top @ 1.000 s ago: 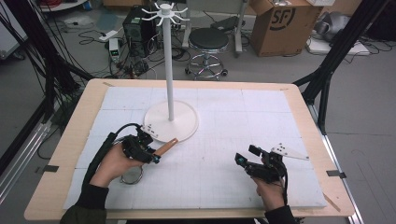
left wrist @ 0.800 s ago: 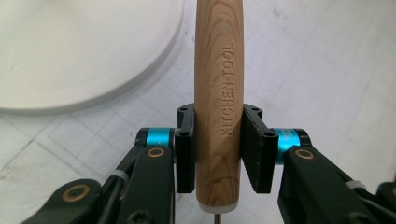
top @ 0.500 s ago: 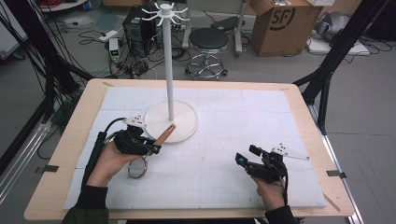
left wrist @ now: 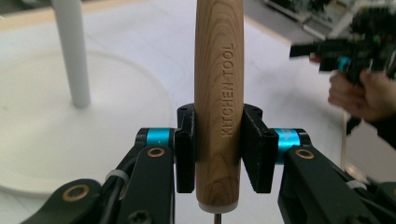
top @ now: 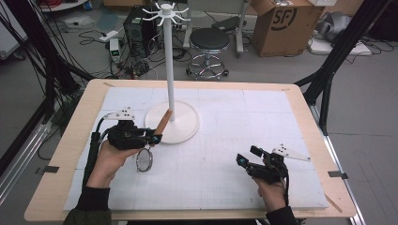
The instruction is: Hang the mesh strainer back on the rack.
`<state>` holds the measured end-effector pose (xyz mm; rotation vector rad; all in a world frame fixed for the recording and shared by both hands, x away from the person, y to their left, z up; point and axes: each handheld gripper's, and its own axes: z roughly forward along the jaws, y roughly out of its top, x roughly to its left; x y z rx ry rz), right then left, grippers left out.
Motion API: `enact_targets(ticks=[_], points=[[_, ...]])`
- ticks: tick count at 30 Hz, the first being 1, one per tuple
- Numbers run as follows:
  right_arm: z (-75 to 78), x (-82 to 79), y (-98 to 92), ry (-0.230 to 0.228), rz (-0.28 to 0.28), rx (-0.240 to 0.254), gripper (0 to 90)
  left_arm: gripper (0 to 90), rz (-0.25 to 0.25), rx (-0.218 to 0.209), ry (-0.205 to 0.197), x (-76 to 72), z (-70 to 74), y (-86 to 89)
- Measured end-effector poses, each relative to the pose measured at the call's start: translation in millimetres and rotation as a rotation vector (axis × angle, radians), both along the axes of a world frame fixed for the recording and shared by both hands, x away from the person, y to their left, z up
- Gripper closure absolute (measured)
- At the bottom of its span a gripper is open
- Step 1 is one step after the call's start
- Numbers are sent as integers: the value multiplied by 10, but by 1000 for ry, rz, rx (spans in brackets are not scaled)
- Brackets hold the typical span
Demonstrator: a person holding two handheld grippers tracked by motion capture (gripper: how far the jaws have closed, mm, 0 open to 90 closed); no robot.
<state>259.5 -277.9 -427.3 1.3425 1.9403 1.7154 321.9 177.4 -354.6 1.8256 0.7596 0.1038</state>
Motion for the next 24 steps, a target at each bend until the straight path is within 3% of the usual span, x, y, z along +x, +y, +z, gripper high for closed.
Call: enact_targets(ticks=[6,12,19,24], points=[[-7,-1,17,-5,7,-2,160,689,49,-159,-51,3,106,48],[-9,-7,13,-7,6,1,160,689,73,-228,-107,26,227,51],[-22,1,28,-14,15,2,160,689,112,-294,-211,57,379,35],[-17,-1,18,-17,14,10,160,689,135,-332,-219,130,531,49]])
